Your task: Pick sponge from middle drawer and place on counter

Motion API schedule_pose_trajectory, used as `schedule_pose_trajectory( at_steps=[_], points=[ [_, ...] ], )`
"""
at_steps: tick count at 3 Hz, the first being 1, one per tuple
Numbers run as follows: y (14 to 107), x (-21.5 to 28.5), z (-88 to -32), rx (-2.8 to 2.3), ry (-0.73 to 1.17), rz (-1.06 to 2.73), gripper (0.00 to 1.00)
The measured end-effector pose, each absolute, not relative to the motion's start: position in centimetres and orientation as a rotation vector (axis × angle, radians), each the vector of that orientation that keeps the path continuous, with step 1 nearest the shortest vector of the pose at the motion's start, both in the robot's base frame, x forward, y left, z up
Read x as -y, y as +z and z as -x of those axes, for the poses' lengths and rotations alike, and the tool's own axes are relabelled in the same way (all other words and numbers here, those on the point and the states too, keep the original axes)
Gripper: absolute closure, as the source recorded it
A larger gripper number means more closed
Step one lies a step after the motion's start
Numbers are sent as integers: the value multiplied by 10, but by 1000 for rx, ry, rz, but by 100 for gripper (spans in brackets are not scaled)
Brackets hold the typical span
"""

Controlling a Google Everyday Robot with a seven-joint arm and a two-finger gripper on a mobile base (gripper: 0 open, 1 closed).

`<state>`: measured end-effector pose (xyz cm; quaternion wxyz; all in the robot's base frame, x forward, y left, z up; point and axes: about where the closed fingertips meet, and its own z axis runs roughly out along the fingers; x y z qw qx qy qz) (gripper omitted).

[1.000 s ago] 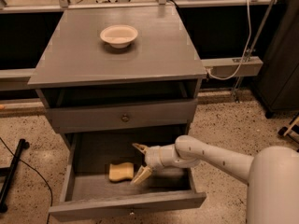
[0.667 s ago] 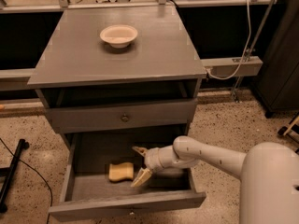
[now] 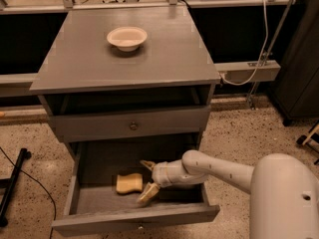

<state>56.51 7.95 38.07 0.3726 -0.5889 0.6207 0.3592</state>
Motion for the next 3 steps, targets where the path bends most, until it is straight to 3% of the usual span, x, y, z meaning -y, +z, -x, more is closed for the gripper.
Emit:
schedule_pose_trajectory(
  at_steps=[1,3],
  points=[
    [374,-85,-568,-1591,928,1475,0],
    [374,-95,-574,-1551,972,1412,49]
  ],
)
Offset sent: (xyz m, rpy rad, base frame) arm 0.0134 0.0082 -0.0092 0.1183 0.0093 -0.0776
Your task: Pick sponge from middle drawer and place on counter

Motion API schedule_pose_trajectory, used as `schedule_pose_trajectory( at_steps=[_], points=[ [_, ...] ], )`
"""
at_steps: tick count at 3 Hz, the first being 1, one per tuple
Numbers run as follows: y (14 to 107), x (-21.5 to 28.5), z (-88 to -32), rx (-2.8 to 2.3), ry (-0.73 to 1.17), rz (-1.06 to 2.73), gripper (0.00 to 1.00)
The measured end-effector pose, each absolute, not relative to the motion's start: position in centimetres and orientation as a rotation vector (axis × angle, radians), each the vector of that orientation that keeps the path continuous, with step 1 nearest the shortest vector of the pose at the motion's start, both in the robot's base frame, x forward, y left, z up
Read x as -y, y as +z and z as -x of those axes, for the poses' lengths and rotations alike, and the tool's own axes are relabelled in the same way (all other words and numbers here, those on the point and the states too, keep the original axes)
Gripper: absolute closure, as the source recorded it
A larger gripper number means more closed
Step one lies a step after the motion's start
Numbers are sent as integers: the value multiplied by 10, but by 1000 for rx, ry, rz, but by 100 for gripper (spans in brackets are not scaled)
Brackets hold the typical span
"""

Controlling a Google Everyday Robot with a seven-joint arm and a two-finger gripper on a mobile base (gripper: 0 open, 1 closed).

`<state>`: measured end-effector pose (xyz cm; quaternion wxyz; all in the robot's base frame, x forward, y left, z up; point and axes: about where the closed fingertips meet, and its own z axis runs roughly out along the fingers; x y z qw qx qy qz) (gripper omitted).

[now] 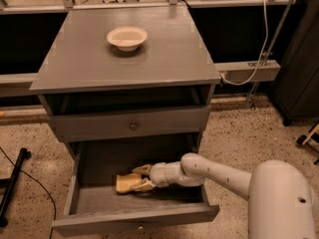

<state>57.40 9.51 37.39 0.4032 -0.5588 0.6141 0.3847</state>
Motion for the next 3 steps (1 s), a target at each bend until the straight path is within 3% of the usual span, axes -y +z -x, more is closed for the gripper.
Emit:
schedule_pose_trajectory(
  at_steps=[2,3],
  points=[
    [381,-89,-577,-1509,983,1400,95],
    [411,-60,-583,-1463,933,1374,100]
  ],
)
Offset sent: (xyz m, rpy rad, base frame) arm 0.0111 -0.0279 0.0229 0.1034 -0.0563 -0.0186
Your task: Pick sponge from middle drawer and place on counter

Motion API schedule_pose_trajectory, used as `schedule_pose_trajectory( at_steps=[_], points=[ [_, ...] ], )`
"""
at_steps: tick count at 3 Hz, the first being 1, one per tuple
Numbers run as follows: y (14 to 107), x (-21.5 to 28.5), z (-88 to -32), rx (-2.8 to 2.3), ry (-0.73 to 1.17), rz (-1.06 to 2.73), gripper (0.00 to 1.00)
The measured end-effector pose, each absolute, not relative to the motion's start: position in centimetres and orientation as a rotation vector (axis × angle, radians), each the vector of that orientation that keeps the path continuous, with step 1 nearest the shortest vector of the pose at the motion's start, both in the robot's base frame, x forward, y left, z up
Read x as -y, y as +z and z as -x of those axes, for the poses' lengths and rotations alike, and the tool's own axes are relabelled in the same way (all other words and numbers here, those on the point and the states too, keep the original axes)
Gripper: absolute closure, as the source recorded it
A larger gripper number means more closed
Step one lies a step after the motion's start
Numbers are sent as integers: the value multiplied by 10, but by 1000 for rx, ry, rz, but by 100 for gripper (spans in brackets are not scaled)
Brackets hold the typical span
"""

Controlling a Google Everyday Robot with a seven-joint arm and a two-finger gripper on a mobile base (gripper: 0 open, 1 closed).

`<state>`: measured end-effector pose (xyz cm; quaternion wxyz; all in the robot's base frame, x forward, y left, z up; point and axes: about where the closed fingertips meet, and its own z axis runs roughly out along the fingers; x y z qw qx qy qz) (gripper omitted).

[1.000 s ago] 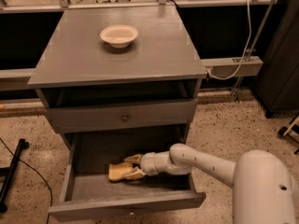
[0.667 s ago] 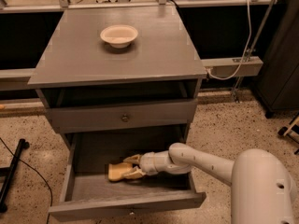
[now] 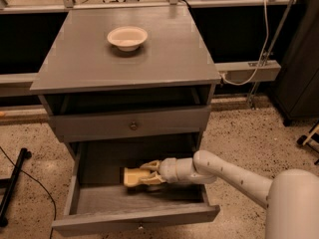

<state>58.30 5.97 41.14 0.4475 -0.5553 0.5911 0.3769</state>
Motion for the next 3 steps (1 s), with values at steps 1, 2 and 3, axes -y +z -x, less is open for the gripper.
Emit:
schedule_pose_trajectory(
  at_steps=[1,2,3],
  points=[
    [440,-33,-584,-1449,911,1437,100],
    [477,-5,-582,-1450,891,1548,100],
    [477,-5,-582,-1450,891,1548,100]
  ],
)
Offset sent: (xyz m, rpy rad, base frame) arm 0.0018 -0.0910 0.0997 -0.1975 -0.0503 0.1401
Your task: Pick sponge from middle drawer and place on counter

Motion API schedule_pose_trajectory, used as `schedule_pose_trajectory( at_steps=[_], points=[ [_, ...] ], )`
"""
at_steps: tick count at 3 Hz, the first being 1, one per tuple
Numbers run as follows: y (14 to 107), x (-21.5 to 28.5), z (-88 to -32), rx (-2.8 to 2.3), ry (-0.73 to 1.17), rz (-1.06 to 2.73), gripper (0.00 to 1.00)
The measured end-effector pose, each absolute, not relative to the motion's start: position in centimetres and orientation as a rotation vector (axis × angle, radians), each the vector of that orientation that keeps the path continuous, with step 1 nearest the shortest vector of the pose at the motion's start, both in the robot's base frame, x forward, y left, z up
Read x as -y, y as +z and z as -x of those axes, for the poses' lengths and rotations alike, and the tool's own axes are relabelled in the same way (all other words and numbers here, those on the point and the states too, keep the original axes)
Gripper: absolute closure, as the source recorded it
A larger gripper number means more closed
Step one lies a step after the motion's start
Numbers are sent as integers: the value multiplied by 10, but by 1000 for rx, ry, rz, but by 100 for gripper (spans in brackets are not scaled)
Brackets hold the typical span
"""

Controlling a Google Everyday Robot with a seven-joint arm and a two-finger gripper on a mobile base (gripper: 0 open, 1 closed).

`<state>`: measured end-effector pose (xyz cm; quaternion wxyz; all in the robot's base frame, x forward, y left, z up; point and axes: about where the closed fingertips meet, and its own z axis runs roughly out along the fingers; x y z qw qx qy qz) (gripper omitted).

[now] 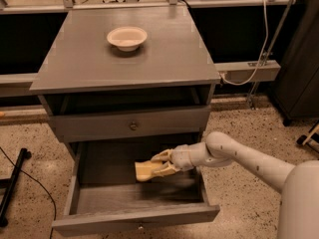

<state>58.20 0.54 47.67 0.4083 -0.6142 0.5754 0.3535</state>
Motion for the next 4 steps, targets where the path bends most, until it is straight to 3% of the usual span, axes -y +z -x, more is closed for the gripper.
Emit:
schedule_pose_trajectory(
  at_steps=[1,4],
  points=[
    [485,3,-581,-1448,883,1529,100],
    [556,103,-540,-1514,672,1479,100]
  ],
)
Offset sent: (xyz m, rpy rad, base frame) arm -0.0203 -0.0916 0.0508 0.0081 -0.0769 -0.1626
